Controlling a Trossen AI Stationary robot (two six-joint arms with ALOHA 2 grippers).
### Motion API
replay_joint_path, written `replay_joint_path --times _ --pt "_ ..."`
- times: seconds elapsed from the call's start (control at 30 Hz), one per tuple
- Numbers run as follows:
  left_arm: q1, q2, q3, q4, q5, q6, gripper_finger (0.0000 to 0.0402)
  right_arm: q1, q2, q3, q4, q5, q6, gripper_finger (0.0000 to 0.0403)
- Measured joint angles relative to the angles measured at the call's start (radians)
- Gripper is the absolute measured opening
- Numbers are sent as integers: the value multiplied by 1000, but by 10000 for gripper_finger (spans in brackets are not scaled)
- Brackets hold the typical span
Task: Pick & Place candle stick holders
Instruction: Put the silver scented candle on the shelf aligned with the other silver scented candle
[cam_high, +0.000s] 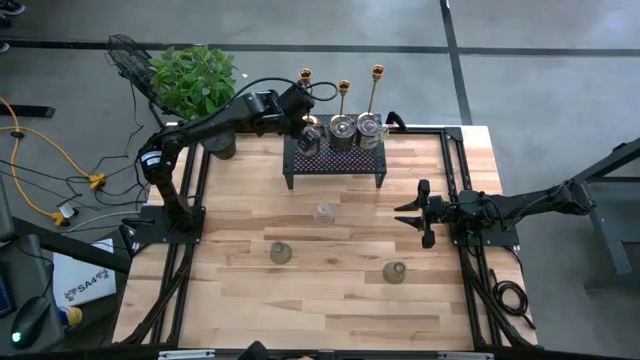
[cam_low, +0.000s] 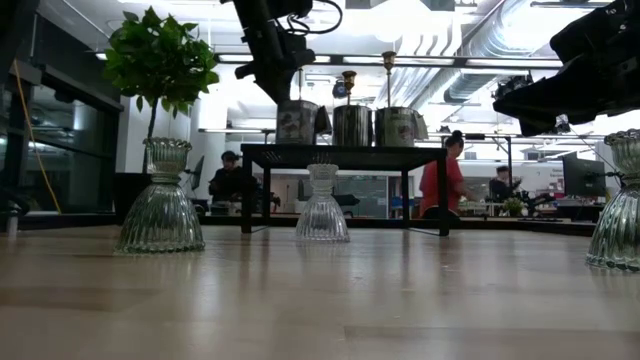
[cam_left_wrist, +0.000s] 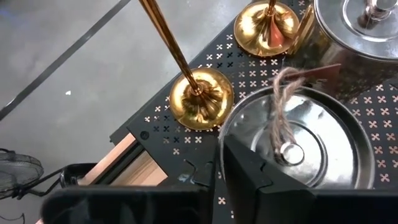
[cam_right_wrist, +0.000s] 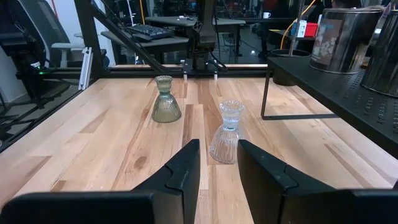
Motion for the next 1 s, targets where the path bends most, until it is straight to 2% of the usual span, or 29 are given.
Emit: replay_joint_path --times 0.33,0.43,0.7,0.87,1.0 --pt "-2 -1 0 32 -25 71 83 0 0 0 0 0 0 99" --pt "-12 -1 0 32 -36 91 85 0 0 0 0 0 0 99" --pt "-58 -26 -1 41 -147 138 86 0 0 0 0 0 0 99" --pt "-88 -64 -1 45 -149 177 83 0 0 0 -1 0 0 99" --pt "-114 -100 -37 57 -117 218 63 0 0 0 0 0 0 99"
